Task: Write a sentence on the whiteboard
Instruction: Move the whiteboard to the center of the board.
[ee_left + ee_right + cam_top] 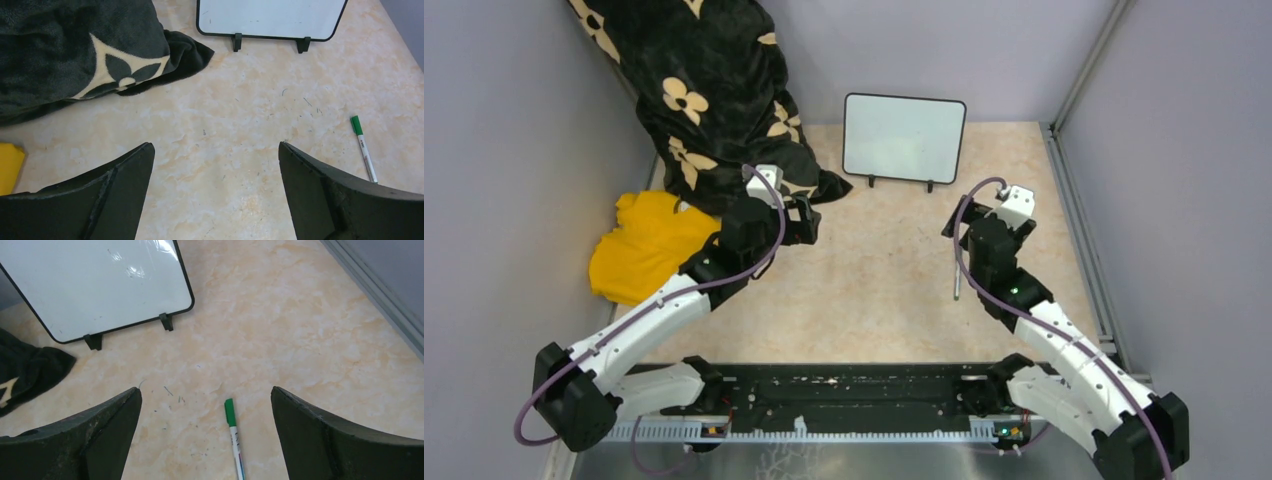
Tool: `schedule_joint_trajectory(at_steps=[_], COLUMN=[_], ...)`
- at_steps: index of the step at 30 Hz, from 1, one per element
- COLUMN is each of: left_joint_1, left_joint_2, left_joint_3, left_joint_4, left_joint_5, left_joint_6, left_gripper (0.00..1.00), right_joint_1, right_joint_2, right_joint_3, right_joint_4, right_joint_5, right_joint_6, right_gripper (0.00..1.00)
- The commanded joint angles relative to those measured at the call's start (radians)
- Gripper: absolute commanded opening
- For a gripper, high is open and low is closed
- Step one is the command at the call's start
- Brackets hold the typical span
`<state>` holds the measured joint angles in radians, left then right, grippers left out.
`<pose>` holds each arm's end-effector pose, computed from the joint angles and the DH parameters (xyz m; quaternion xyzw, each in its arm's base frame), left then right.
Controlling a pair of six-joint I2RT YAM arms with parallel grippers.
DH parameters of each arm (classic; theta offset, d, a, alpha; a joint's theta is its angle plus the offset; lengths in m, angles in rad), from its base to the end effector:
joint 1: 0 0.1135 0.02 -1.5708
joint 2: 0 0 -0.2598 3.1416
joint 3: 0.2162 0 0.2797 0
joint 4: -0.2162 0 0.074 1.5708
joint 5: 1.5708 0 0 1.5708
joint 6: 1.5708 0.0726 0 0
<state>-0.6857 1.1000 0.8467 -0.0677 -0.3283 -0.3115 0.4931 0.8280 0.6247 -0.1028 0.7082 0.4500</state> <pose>0.2602 -0.1827 0.2896 0.0549 0.8039 -0.1596 0.5703 0.2400 0.0754 0.2696 0.1886 0.7608 0.0027 0.6209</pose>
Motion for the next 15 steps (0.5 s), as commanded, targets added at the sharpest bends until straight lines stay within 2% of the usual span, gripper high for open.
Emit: schedule_joint_trajectory(at_steps=[1,8,12,15], left_joint_1=[-0.004,-0.004,-0.004,-0.004], left_joint_2=[-0.027,-0.035,-0.057,-0.071], left_joint_3=[0.001,-0.014,-0.043,-0.068], left_joint_4=[0.027,0.057,0.114,0.146], left_joint_5=[0.022,0.095,0.174,0.239], left_joint_6=[0.023,0.032,0.053,0.080], left_gripper=[0.99,0.99,0.99,0.99], right_joint_1=[0.001,0.000,0.001,-0.027], right_joint_2=[0.026,0.088,0.189,0.297], right_joint_3=[0.090,0.155,0.214,0.265], right_joint_4=[-0.003,0.006,-0.005,-0.002], right_joint_5=[-0.044,-0.122,-0.141,-0.228], right_joint_6=[-0.075,-0.138,-0.120,-0.060], right_gripper=[0.99,0.99,0.97,0.94])
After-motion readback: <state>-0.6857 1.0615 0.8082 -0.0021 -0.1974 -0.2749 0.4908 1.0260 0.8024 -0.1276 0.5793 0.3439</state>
